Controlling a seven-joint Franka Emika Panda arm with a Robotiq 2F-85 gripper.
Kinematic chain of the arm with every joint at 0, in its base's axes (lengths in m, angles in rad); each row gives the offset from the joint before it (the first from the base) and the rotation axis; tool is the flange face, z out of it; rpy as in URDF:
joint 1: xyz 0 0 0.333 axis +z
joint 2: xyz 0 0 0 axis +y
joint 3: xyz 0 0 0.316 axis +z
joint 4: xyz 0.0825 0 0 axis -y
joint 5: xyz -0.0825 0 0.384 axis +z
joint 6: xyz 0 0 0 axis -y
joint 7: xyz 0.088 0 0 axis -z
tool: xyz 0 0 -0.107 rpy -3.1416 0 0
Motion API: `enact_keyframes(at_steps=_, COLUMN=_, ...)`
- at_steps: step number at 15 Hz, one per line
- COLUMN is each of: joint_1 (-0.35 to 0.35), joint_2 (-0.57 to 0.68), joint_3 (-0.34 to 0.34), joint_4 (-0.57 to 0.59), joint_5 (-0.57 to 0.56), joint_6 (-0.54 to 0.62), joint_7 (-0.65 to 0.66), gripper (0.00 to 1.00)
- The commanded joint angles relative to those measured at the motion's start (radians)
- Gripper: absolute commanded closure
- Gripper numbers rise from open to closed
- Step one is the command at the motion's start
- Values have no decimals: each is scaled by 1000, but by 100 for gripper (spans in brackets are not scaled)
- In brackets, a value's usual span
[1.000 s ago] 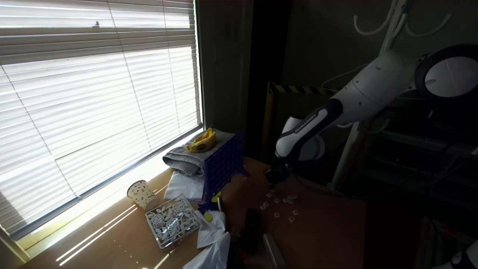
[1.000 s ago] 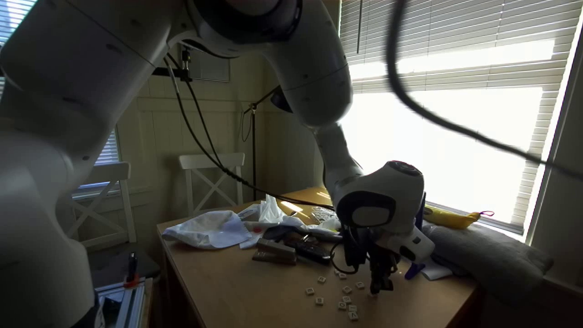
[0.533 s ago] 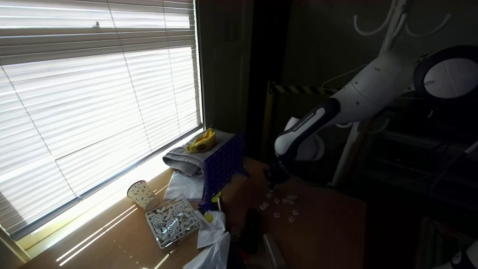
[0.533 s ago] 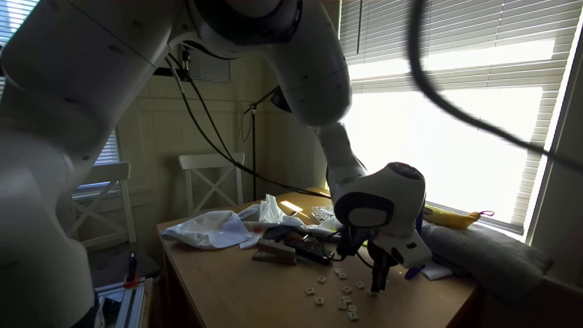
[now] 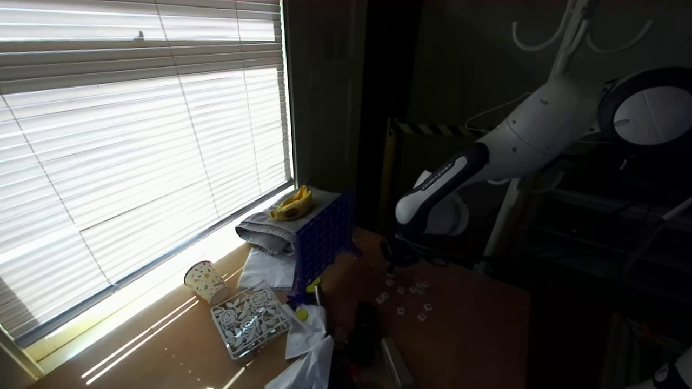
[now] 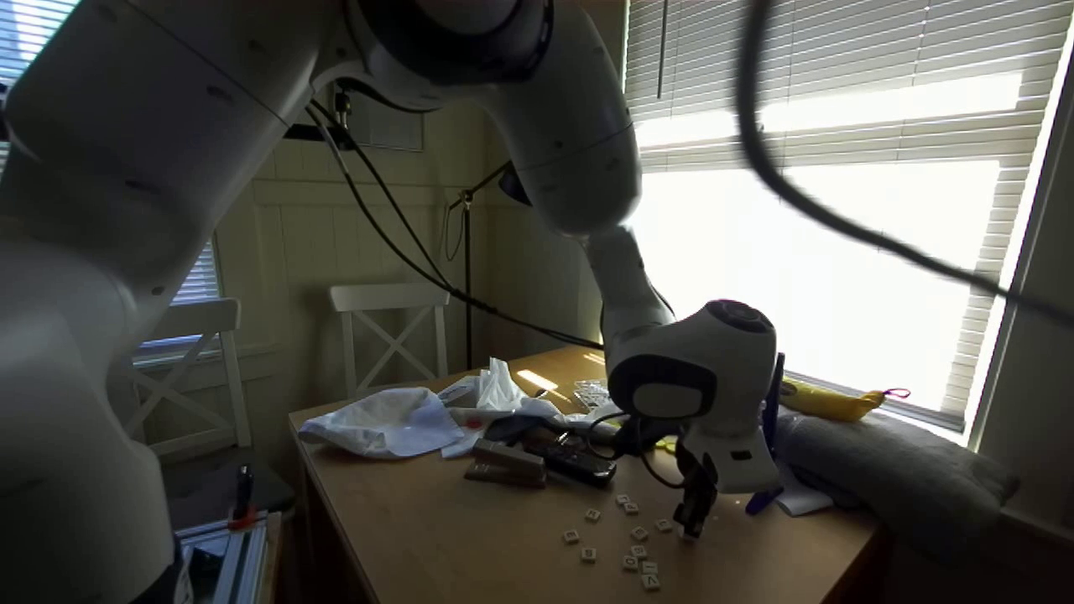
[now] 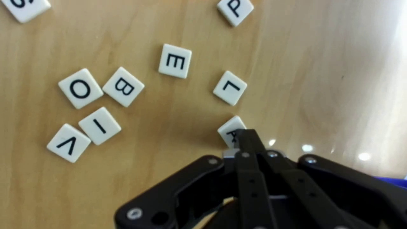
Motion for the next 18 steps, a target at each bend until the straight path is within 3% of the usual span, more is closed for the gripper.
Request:
enact_keyframes(at_steps=1, joint_1=32, joint_2=21, joint_3=-16, joint_4=-16, joint_5=40, joint_6=50, joint_7=69, gripper=100)
enact_keyframes(at_steps=18, joint_1=44, joint_2=-25, joint_3=43, joint_4=-158, joint_5=148, joint_6=259, joint_7=143, gripper=100)
